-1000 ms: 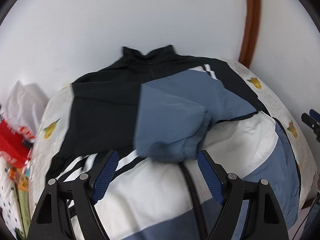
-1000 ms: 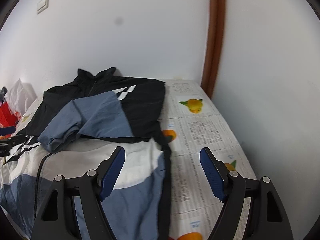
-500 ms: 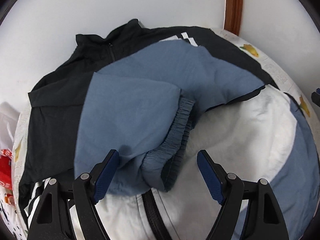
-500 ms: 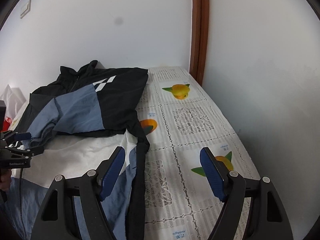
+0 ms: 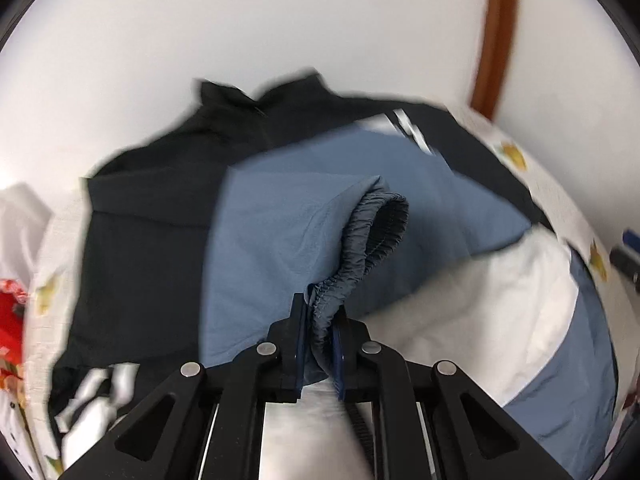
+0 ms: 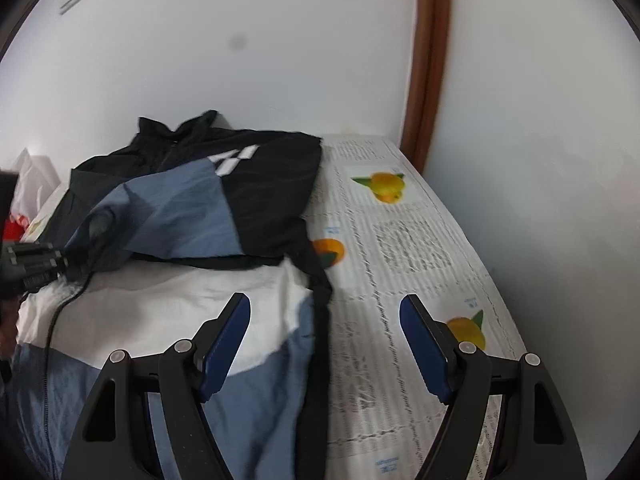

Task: Fold large clothes
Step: 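Lift and lay the blue cuff flat on the jacket with the left gripper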

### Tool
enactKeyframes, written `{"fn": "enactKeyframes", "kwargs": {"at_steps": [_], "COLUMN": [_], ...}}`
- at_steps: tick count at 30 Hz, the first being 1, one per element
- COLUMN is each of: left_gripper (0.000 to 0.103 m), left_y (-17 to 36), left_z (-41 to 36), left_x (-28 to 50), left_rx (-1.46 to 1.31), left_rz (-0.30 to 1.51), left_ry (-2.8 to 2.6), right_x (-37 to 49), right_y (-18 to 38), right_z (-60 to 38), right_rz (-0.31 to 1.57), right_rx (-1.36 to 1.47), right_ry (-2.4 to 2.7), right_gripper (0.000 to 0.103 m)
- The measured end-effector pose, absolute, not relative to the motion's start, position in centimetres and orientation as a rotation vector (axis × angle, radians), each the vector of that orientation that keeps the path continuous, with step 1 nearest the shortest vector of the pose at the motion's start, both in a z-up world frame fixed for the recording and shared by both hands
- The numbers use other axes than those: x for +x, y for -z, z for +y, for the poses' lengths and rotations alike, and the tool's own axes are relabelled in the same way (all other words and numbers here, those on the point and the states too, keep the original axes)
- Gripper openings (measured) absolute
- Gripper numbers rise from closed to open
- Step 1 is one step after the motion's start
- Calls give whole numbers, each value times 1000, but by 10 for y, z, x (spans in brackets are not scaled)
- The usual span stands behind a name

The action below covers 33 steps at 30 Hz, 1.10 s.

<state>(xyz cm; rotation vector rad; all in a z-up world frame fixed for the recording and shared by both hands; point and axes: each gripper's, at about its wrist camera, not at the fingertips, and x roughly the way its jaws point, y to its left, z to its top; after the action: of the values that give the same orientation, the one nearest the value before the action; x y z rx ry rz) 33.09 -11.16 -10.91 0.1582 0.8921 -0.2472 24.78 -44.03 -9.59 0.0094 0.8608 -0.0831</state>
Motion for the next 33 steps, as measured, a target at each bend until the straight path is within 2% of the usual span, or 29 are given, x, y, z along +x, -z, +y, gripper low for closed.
{"fn": "enactKeyframes", "kwargs": {"at_steps": [7,16,25,33], "left_gripper": [10,10,9,10], "left_y": [74,86,125,118], "left_z": [-26,58,90,88], "left_x": [340,371,388,374], "left_rx": [-2,-163,-191,-166], "left_rz": [833,827,915,910], "left_ry": [128,13,-51,-63], "right_x": [263,314,348,352], "right_y": [72,79,125,145], "right_z": [-400,-348,-341,-356], "right_rz": [817,826,896,969], "right_rx": [-5,-35,-38,-53], "right_ry": [15,-53,-19,82], "right_gripper": [76,76,76,76]}}
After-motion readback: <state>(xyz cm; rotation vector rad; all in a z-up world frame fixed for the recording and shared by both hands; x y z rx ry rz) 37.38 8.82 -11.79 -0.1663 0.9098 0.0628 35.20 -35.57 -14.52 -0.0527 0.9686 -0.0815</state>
